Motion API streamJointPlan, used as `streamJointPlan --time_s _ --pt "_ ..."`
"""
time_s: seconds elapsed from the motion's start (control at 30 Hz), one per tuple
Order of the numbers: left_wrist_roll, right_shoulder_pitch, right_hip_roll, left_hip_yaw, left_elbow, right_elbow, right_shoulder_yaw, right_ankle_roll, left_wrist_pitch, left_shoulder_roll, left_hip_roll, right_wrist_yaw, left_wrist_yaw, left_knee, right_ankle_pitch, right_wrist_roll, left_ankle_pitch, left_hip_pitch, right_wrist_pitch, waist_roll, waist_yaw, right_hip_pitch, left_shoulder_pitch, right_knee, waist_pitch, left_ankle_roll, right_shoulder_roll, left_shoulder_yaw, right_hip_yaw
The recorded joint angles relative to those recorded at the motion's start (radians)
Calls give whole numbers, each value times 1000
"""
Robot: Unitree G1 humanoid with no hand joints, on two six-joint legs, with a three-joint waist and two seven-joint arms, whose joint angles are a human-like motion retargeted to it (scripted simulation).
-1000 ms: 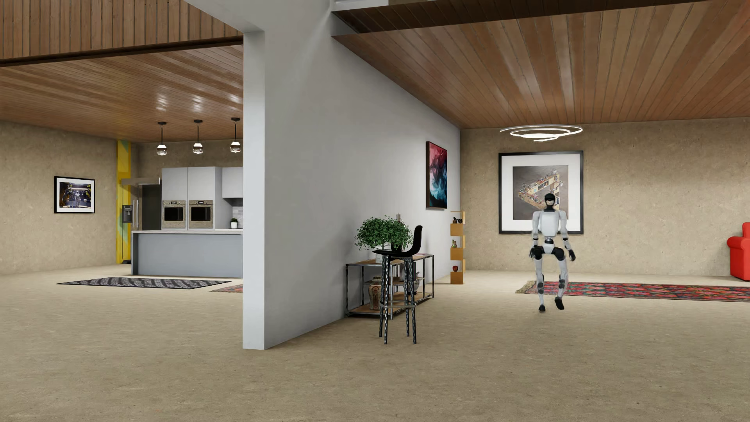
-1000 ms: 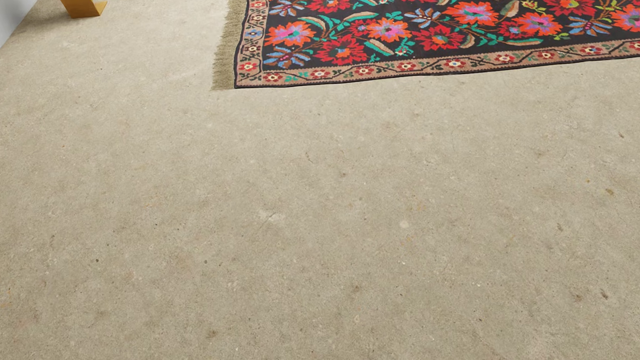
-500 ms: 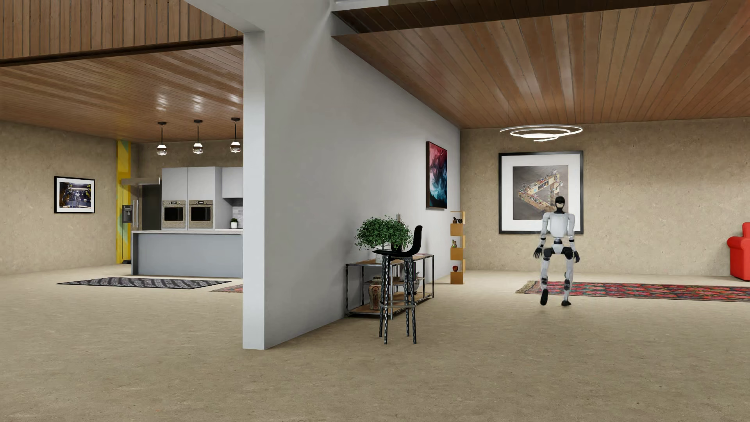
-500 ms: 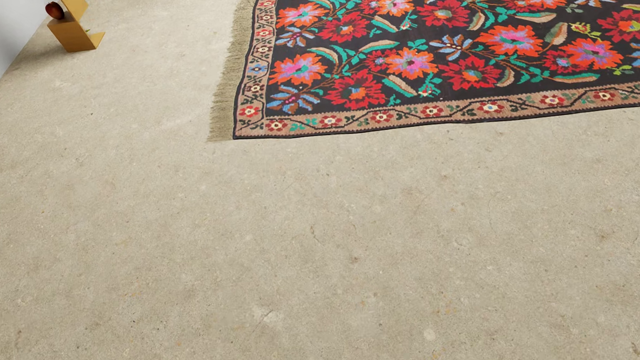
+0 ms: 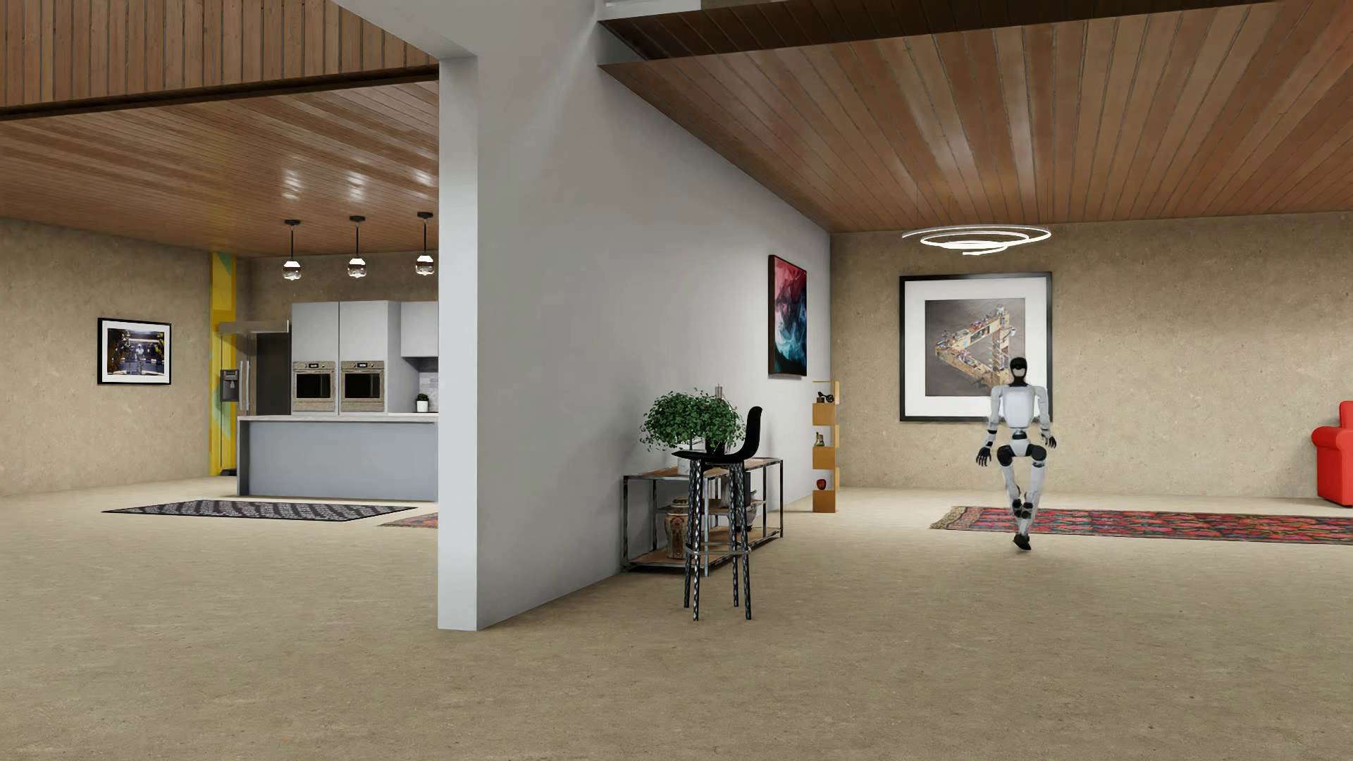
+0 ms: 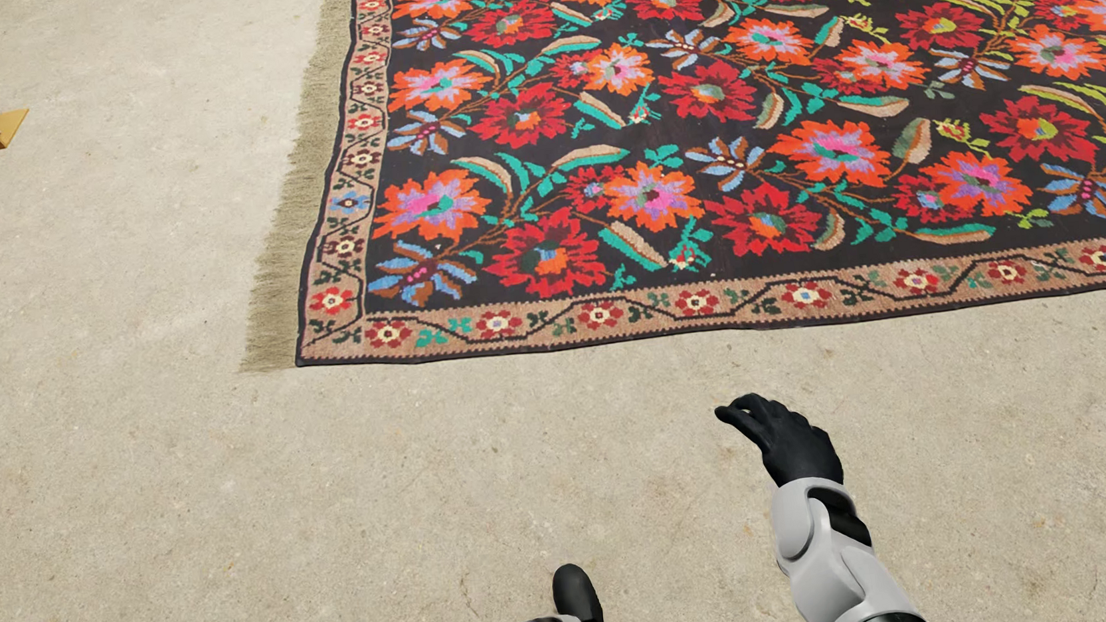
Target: Go to the shelves
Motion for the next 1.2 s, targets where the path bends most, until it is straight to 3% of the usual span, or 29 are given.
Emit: streamJointPlan --time_s 0.03,0.1,0.13,0.2,0.27,0.37,0.4,0.5,0.53,0.57,0.63,0.67,0.7,0.73,0.77,0.8,0.83,0.9,0.97,1.0,1.07,1.1,1.17,1.2 --pt "-19 33 -32 17 -2 65 19 4 22 -24 19 36 40 87 111 -12 -16 11 32 -20 9 -21 0 125 3 36 0 25 2" --pt "-62 100 -124 36 36 216 11 107 40 -73 12 147 110 187 310 -6 -130 61 115 -60 15 -156 -35 512 7 35 1 47 13" --pt "-54 135 -186 38 70 287 -7 100 49 -88 -11 221 160 198 390 -1 -173 103 166 -78 11 -244 -69 686 9 28 -2 32 11" --pt "0 243 -305 12 137 335 -71 34 49 -107 -79 328 277 157 284 26 -227 206 213 -107 -14 -421 -151 896 10 10 -5 -23 12" --pt "-15 387 -390 -50 130 289 -107 1 1 -135 -155 363 355 92 275 14 -261 313 181 -123 -54 -582 -231 933 8 -5 -19 -60 35" --pt "-2 591 -380 -166 49 197 -189 -39 -80 -102 -223 318 396 35 252 40 -326 441 115 -134 -111 -757 -322 658 0 -29 17 -188 68" --pt "6 634 -362 -200 17 180 -209 -36 -99 -79 -235 304 383 20 272 51 -348 478 109 -136 -122 -780 -350 472 -2 -36 40 -225 58" --pt "-62 686 -240 -258 -64 174 -211 96 -138 -22 -261 343 209 -48 314 22 -407 596 113 -140 -131 -769 -398 -229 -5 -63 84 -245 89" --pt "-99 685 -210 -259 -78 171 -205 193 -136 -7 -264 370 144 -52 279 4 -428 637 105 -141 -126 -780 -397 -315 -2 -75 88 -236 62" --pt "-123 675 -192 -253 -81 169 -200 145 -130 10 -264 391 115 -42 279 -13 -440 673 98 -139 -124 -793 -384 -293 2 -85 89 -231 29" --pt "-111 660 -175 -265 -17 138 -216 48 -110 39 -251 387 109 10 338 -36 -411 752 99 -127 -131 -798 -350 -124 6 -95 98 -252 42" --pt "-85 663 -190 -279 53 105 -248 28 -81 44 -236 342 90 64 400 -23 -359 780 97 -115 -137 -783 -339 -47 7 -107 114 -271 31" --pt "-35 659 -206 -283 127 82 -277 -17 -37 53 -209 287 48 168 384 -6 -282 776 93 -100 -142 -772 -325 43 11 -121 128 -294 7" --pt "5 639 -214 -272 183 77 -304 -21 3 57 -169 237 13 327 316 17 -179 732 94 -81 -144 -761 -300 121 15 -127 139 -298 -18" --pt "32 601 -212 -265 220 93 -328 -19 26 63 -120 208 -24 525 255 51 -101 661 97 -61 -143 -733 -267 163 20 -219 145 -295 -44" --pt "54 546 -203 -258 231 127 -338 -13 26 73 -59 201 -63 715 206 67 -2 575 109 -40 -137 -692 -225 176 24 -280 135 -290 -66" --pt "63 476 -189 -257 214 174 -323 -6 11 81 -6 226 -80 861 169 52 19 483 124 -21 -127 -645 -172 172 29 -264 107 -277 -79" --pt "31 316 -155 -258 139 270 -240 7 -40 83 61 301 -57 1016 122 -60 -68 303 155 6 -98 -542 -43 129 34 -213 30 -210 -78" --pt "-46 161 -115 -260 67 297 -131 18 -24 36 103 344 -11 988 86 -181 -82 156 118 20 -65 -439 72 70 34 -208 -18 -97 -59" --pt "-83 101 -101 -248 43 266 -115 24 -14 14 123 321 3 907 65 -196 -94 99 89 24 -48 -393 111 45 32 -183 -31 -52 -48" --pt "-114 15 -81 -178 22 172 -145 39 -9 -18 163 253 21 625 19 -111 -113 34 28 28 -19 -307 158 1 28 -127 -29 -7 -33" --pt "-102 -11 -72 -120 24 118 -166 46 -9 -25 168 216 11 419 -3 -41 -99 32 -5 30 -8 -265 168 -23 26 -139 -24 -7 -34" --pt "-55 -35 -50 -69 38 14 -169 61 -10 -32 95 183 -18 -57 -28 74 -23 54 -47 28 1 -164 162 -112 18 -204 -31 -20 -50" --pt "-31 -33 -36 -108 40 -32 -155 69 -14 -32 54 176 -32 -178 -47 101 -61 27 -58 24 1 -111 157 -150 16 -283 -39 -27 -63"
